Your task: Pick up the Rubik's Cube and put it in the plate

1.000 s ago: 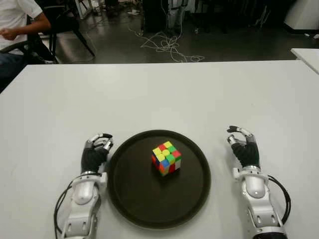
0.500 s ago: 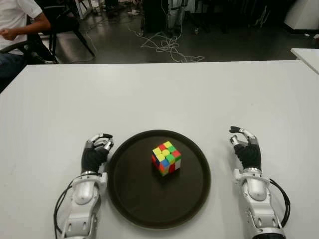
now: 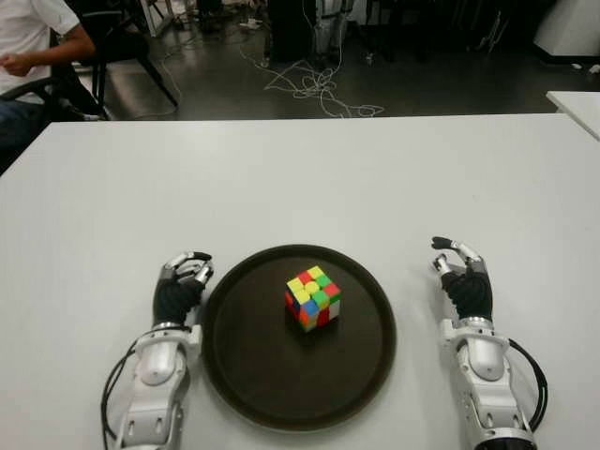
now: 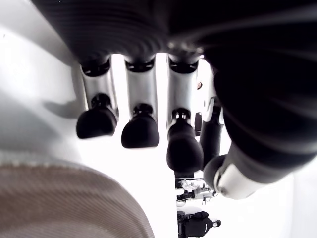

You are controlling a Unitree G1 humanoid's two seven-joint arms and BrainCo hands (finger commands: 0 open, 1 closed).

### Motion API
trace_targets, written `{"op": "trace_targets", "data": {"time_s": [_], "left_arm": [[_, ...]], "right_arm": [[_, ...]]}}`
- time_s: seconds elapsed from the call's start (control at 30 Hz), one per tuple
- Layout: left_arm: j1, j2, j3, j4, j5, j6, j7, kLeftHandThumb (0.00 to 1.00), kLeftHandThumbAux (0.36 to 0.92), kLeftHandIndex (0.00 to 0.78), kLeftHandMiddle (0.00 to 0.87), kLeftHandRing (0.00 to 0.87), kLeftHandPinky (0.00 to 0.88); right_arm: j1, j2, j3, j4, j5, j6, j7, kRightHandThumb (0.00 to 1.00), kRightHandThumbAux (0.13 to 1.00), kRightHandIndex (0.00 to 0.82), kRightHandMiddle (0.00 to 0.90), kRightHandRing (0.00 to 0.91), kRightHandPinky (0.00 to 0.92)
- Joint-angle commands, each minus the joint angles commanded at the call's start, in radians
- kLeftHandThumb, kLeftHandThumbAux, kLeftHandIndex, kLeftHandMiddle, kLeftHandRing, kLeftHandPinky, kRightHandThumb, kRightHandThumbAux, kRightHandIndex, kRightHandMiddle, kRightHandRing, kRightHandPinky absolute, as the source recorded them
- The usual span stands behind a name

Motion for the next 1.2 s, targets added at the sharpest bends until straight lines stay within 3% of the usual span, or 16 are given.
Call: {"op": "trace_targets", "data": {"time_s": [1.2], "left_arm": [[-0.007,-0.001,0.006,0.014,-0.008,-0.010,-0.005,0.710,0.704,0.444,0.808,0.814,0.802]], "right_arm": [[-0.013,0.010,-0.010,0.000,0.010,-0.022,0.011,0.699,0.725,0.439,0.826,0.833,0.829]]}}
